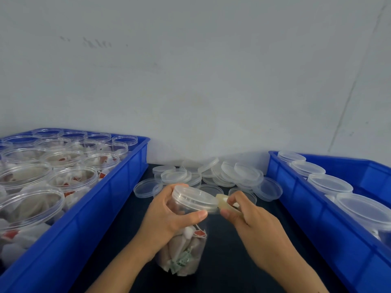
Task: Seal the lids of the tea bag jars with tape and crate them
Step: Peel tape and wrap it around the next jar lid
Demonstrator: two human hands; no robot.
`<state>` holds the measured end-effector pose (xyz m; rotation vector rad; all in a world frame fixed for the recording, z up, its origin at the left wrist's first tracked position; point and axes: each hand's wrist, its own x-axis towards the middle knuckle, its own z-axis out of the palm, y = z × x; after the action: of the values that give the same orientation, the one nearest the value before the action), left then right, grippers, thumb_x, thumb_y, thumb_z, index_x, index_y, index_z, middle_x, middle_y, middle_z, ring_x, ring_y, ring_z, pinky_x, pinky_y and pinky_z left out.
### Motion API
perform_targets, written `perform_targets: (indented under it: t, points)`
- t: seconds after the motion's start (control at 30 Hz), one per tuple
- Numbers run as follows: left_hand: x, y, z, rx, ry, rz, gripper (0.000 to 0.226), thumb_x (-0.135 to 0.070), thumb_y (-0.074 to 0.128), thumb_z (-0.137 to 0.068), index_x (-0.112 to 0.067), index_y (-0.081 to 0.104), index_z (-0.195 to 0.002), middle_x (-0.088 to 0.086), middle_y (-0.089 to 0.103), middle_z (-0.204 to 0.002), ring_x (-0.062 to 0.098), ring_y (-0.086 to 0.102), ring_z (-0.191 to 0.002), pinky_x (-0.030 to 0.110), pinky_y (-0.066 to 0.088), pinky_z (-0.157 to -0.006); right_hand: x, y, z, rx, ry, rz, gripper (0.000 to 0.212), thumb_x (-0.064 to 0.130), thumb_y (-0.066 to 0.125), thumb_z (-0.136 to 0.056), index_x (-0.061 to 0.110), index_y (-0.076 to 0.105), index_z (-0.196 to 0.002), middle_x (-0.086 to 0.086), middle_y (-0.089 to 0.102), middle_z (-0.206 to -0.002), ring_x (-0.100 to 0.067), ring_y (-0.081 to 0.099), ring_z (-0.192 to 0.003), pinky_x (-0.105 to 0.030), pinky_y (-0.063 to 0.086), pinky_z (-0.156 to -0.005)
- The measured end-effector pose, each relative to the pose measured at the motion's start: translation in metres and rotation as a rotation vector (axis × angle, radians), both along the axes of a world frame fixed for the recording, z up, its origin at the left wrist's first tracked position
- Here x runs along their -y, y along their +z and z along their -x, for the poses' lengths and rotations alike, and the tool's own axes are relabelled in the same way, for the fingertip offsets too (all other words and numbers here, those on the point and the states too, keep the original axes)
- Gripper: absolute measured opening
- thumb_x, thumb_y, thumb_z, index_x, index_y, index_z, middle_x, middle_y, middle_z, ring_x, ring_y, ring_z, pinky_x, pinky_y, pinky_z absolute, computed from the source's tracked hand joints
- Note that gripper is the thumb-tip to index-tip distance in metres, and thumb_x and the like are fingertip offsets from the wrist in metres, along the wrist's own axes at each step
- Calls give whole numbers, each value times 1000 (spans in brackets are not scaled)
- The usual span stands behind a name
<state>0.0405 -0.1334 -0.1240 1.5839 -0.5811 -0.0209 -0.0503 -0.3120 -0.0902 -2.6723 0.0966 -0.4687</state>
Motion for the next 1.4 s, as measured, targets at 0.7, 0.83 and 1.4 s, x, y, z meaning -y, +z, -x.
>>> perform_targets:
  t: [0.7, 0.83, 1.4]
  points:
    - [1, -5, -2, -79, -32, 145, 82, -24, 88, -47, -26, 41, -113, -16, 73, -99, 5, 71, -90, 11, 53, -68, 3, -3, -2, -47, 61, -206, 40, 53, 38, -98, 77, 22, -126, 22, 59, -123, -6, 53, -117, -25, 42, -92]
    - [-2, -4, -3, -66, 9, 143, 90, -31, 98, -41, -30, 42, -112, -15, 72, -102, 7, 70, -94, 13, 54, -71, 2, 0, 1, -40, 47, -142, 42, 55, 35, -97, 75, 18, -130, 19, 60, -124, -8, 52, -117, -22, 37, -82]
    - [2, 1, 5, -147, -141, 138, 57, -32, 81, -74, -10, 46, -112, 1, 72, -104, 10, 70, -92, 15, 53, -71, -7, -11, -6, 66, 12, 18, 43, 52, 32, -99, 61, 24, -140, 10, 47, -59, 1, 50, -59, -13, 37, -56]
